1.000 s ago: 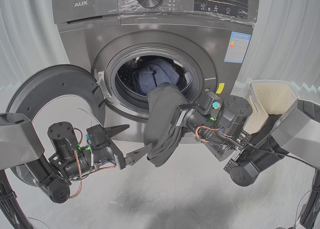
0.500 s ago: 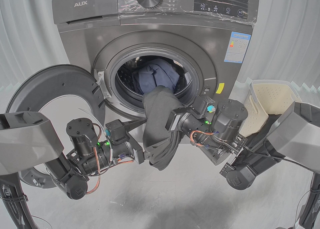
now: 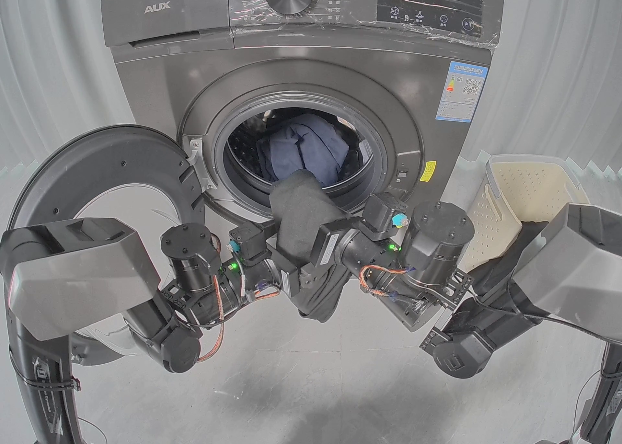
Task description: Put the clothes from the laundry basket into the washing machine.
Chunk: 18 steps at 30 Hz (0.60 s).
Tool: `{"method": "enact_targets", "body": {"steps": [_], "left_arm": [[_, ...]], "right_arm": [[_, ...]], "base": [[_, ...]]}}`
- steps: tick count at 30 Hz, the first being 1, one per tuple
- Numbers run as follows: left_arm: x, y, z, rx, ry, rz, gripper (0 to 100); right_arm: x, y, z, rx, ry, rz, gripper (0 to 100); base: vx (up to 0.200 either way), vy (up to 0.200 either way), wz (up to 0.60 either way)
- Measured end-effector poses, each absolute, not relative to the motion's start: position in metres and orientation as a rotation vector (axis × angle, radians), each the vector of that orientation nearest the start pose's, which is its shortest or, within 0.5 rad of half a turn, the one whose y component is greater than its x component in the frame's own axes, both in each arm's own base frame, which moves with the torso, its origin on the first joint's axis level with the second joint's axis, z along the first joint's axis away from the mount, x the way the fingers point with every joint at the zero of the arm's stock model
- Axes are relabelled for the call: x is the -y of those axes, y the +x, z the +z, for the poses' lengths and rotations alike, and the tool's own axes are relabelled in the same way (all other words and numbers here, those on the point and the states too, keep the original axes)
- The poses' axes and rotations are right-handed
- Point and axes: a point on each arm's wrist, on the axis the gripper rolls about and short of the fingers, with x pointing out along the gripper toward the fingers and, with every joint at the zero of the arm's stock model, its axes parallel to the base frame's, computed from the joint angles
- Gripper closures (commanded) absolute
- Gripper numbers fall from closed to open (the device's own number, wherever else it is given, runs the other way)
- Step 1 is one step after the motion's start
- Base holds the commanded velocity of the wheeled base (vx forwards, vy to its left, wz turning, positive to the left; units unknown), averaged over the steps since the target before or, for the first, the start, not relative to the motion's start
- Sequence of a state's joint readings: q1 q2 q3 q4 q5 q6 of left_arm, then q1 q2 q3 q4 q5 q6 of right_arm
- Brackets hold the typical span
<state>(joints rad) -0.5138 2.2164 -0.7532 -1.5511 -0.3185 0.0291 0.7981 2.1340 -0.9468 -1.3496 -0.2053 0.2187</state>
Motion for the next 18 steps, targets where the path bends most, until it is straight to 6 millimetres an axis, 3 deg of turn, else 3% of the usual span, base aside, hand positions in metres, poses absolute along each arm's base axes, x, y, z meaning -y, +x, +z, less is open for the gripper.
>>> {"method": "enact_targets", "body": {"steps": [4,5,11,18], "left_arm": [[0.192,0.336,0.081,0.125,0.018,-0.788,0],[0.193,0.339,0.08,0.128,0.018,-0.774,100],[0.189,0.35,0.079,0.142,0.009,-0.716,100],[0.172,0.357,0.088,0.161,-0.006,-0.648,100]], "right_arm": [[-0.283,0.276,0.134,0.069,0.294,0.615,100],[-0.283,0.275,0.133,0.066,0.294,0.619,100],[-0.284,0.271,0.13,0.054,0.291,0.621,100],[-0.271,0.278,0.12,0.003,0.288,0.547,100]], "base": [[0.0,0.0,0.0],[0.0,0.0,0.0],[0.0,0.0,0.0],[0.0,0.0,0.0]]}}
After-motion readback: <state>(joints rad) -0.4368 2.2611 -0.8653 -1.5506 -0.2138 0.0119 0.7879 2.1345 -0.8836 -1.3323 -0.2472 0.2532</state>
